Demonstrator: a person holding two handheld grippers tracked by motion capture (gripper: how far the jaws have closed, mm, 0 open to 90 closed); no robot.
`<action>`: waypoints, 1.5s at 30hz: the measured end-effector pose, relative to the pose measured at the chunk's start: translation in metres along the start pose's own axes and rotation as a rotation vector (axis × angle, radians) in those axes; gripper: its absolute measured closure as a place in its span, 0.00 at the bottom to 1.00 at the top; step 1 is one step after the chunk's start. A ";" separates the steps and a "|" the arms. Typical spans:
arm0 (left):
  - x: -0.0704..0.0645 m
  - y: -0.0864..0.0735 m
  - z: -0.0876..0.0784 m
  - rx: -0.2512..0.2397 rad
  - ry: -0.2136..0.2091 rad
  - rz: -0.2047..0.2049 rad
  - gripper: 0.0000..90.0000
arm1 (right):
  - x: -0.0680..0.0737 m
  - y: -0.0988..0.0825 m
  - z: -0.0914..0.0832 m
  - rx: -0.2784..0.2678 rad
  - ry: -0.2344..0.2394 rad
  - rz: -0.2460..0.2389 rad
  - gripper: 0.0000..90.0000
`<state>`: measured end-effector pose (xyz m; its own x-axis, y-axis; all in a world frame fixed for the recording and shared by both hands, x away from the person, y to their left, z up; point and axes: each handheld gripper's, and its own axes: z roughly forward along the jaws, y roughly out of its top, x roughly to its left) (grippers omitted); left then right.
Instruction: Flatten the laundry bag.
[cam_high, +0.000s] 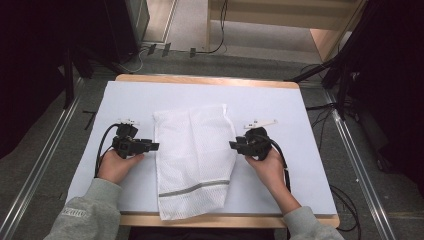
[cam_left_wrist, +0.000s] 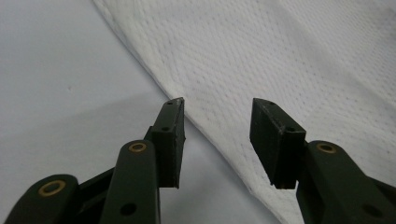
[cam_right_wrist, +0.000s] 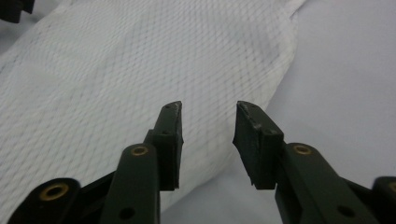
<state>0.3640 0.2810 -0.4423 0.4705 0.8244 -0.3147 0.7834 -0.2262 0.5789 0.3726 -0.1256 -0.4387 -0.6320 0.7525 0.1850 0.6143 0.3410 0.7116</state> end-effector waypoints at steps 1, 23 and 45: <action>-0.001 -0.001 0.003 0.011 0.007 0.001 0.60 | 0.002 -0.004 -0.002 0.002 -0.004 -0.008 0.68; -0.010 0.010 0.026 0.054 0.001 0.052 1.00 | -0.001 -0.006 0.025 0.067 0.052 0.065 1.00; 0.051 0.050 0.024 -0.044 0.096 -0.050 1.00 | -0.001 0.051 0.068 0.058 0.077 0.085 0.97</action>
<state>0.4370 0.2994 -0.4478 0.3885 0.8804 -0.2720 0.7852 -0.1619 0.5976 0.4366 -0.0711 -0.4486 -0.6097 0.7355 0.2955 0.6919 0.3119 0.6512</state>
